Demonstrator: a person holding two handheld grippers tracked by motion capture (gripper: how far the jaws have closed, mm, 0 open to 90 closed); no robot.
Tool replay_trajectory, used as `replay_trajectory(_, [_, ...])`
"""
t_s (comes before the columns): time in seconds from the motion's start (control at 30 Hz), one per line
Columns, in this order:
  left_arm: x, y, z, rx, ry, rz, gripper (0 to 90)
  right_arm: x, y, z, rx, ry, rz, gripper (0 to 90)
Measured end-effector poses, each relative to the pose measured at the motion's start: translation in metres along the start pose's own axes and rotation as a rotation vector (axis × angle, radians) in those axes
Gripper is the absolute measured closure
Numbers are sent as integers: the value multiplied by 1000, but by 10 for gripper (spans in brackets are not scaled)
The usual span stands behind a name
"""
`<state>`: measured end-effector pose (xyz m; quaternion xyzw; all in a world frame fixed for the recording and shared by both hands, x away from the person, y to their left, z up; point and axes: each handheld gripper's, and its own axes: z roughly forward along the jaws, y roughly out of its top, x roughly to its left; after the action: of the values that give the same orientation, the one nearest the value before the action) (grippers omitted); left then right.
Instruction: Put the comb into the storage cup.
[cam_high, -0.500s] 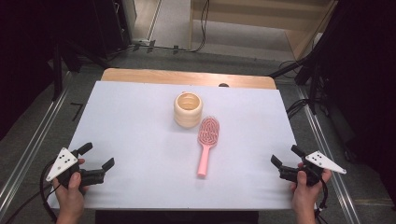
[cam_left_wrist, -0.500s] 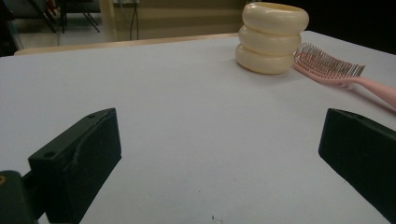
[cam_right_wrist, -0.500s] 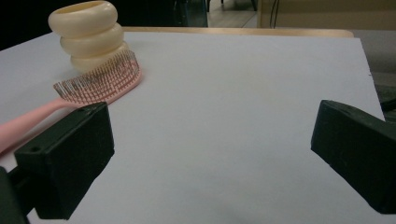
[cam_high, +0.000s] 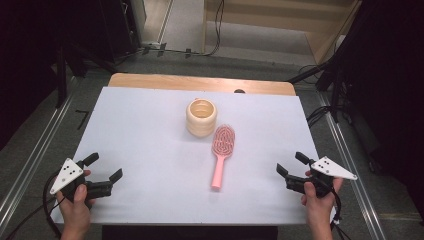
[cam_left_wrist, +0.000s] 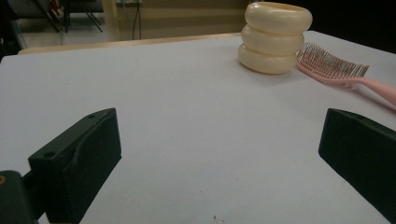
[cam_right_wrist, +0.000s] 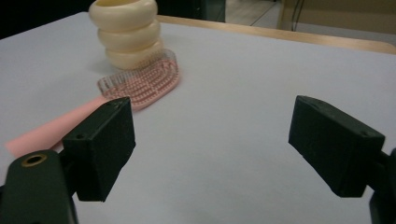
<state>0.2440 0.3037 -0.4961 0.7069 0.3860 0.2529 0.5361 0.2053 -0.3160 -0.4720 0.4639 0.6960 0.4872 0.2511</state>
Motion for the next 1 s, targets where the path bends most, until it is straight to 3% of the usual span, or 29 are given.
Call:
replay_trajectory(0.13, [0,0,0,0,2,1,0,11,9,4,22,39,-15,129])
replay_trajectory(0.17, [0,0,0,-1,2,0,0,17,16,6,36,72,-15,137])
replay_trajectory(0.33, [0,0,0,0,4,5,0,31,29,12,56,118,-21,237])
replay_trajectory(0.4, [-1,0,0,1,6,6,0,42,37,18,68,169,-46,396])
replay_trajectory(0.43, [-1,0,0,3,7,8,0,42,37,18,68,169,-46,396])
replay_trajectory(0.57, [-1,0,0,4,7,10,0,58,47,27,88,201,-102,543])
replay_trajectory(0.6, [-1,0,0,4,7,10,0,65,51,32,94,216,-124,628])
replay_trajectory(0.67, [-1,0,1,4,8,11,0,69,53,34,97,227,-142,665])
replay_trajectory(0.7, [-1,0,1,5,8,12,0,74,56,38,99,243,-164,752])
replay_trajectory(0.87, [-2,0,1,7,7,16,0,83,59,48,116,291,-181,874])
replay_trajectory(1.0, [-2,0,1,7,6,15,0,98,56,62,168,343,-204,881])
